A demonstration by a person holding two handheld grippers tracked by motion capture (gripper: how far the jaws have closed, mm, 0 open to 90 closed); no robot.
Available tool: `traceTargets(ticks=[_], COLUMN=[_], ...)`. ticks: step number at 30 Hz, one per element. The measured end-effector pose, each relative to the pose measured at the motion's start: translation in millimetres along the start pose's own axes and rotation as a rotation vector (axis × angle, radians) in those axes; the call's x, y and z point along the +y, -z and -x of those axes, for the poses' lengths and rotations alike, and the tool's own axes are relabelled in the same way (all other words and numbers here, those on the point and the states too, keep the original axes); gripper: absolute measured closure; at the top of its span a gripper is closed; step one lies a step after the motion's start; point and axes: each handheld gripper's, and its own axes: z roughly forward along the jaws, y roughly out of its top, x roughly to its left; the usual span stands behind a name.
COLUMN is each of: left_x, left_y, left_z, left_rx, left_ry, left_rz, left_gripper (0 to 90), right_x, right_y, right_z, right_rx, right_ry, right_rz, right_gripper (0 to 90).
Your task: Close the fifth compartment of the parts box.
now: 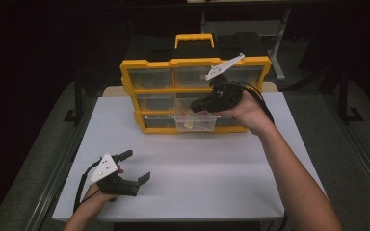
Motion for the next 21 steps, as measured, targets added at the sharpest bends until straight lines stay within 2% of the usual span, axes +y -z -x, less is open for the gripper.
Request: traceTargets(ticks=[4,9,12,15,18,20,21], left_x=[0.2,0.0,-0.5,0.3,0.3,0.6,0.6], left_y=[0.1,0.9,1.5,1.5,0.4,-0.4,-0.7], left_z=[0.3,0.1,0.2,-0.9,-1.2,-1.4,-1.3], left_rx=[0.000,0.000,0.005,0.007,0.007,0.006,0.005], left_ry=[0.001,-0.009,-0.001,0.006,0.000,-0.003,-0.003], left_rz=[0.001,-0.010,-0.008,-0.005,-0.009,-0.013,-0.013], left_gripper=[0.0,0.0,0.0,0.0,0.0,0.0,0.0], right_x=[-5.1,-14.2,-19.7,-25.0,-25.5,-25.1,-24.9], right_y=[3.1,0.4,-2.1,-6.6,-8.6,-9.9,-11.5], right_z=[-7.1,-10.4,-10.9,-8.2,-9.0,-7.5,-7.0], right_rx=[0.012,0.016,0.012,-0.003,0.000,-0.020,-0.033], right_ry=[0.032,0.034,0.025,0.032,0.023,0.040,0.031], right_rz=[0.001,-0.018,-0.032,-0.058,-0.048,-0.049,-0.058], right_gripper=[86.9,88.9,89.0,89.2,89.3,89.2,89.3])
